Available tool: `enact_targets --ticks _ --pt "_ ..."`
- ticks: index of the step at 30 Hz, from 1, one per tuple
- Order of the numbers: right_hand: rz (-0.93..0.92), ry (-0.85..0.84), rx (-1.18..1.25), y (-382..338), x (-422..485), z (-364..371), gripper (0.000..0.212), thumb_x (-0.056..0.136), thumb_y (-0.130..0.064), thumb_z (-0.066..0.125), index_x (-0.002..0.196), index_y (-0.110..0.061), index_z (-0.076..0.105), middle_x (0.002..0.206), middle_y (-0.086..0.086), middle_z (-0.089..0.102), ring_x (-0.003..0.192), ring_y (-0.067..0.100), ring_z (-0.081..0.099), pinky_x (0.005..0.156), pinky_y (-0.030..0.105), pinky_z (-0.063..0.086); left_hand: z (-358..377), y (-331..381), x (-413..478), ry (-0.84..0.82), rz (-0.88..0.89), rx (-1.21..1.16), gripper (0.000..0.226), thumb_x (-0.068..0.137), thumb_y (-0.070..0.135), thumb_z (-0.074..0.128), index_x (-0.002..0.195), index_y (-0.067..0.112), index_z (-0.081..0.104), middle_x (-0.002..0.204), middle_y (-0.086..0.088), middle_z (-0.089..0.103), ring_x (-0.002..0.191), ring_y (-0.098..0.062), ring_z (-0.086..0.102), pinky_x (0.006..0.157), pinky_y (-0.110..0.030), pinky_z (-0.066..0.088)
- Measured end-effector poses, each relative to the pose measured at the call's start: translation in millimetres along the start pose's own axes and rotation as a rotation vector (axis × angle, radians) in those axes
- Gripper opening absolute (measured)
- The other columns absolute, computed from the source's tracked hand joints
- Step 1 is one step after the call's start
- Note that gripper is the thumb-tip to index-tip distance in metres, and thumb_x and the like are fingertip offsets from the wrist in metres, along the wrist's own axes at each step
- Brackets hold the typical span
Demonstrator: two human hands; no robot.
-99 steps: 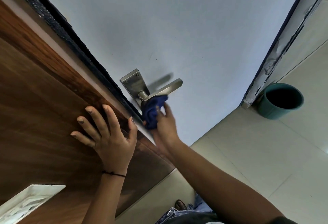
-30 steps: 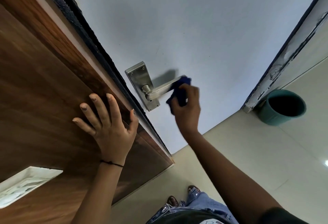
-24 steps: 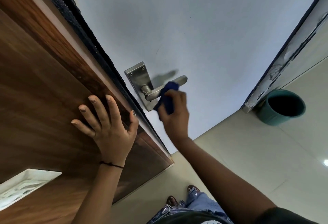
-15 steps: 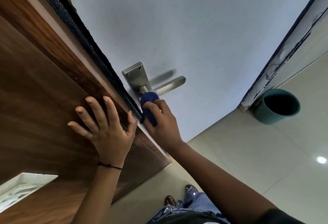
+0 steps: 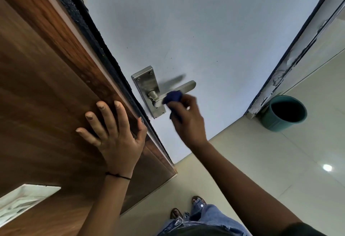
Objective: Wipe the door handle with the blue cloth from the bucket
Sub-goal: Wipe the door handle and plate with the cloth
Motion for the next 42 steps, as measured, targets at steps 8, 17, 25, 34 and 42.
enact_targets --ticks 8,17,25,34,42 --pt "0.436 0.149 0.347 26.6 28.7 -31.4 0.025 0.090 -0.013 0.057 0.110 -0.028 0.061 0.124 -0.004 0.042 0.080 0.015 0.066 0.061 0.039 0.059 -0.5 -1.0 -1.0 0.003 0.010 -0.013 0.084 0.090 0.040 0.052 0.152 0.016 0.000 0.158 -0.003 -0.021 0.145 -0.022 -0.022 0.115 -0.045 -0.017" --pt "0.874 0.135 0.936 19.1 25.8 -23.6 0.038 0.089 -0.005 0.057 0.124 -0.019 0.057 0.115 0.015 0.062 0.063 0.021 0.061 0.039 0.024 0.044 -0.5 -2.5 -2.6 0.018 0.030 -0.034 0.081 0.090 0.039 0.053 0.152 0.014 0.006 0.160 -0.006 -0.015 0.146 -0.025 -0.018 0.115 -0.047 -0.015" --pt "1.075 -0.033 1.311 -17.2 12.9 -4.6 0.036 0.091 0.003 0.039 0.110 -0.017 0.063 0.096 0.007 0.067 0.069 0.019 0.066 0.057 0.027 0.046 -0.3 -3.9 -2.5 0.022 0.044 -0.029 0.080 0.090 0.038 0.055 0.151 0.013 0.010 0.160 -0.007 -0.013 0.146 -0.026 -0.016 0.115 -0.046 -0.016" --pt "0.808 -0.247 0.794 -32.1 0.5 -6.0 0.031 0.087 -0.002 0.056 0.102 -0.028 0.066 0.103 0.000 0.065 0.082 0.019 0.061 0.070 0.041 0.056 -0.4 -2.9 -1.6 0.021 0.039 -0.041 0.078 0.090 0.038 0.054 0.151 0.015 0.010 0.160 -0.005 -0.013 0.146 -0.025 -0.016 0.115 -0.046 -0.016" --pt "0.244 0.173 -0.029 -12.2 1.6 -44.8 0.058 0.077 0.007 0.051 0.128 -0.020 0.052 0.130 0.003 0.044 0.104 0.025 0.051 0.072 0.034 0.053 -3.6 13.5 3.9 -0.023 -0.077 -0.062 0.082 0.087 0.026 0.053 0.151 0.012 0.003 0.155 -0.020 0.001 0.140 -0.043 -0.002 0.114 -0.048 -0.018"
Point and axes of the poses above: each hand's wrist, its own x-axis towards the middle knuckle, its own z-axis out of the palm, y = z × x, the point moved 2 cm from there along x, towards the middle knuckle
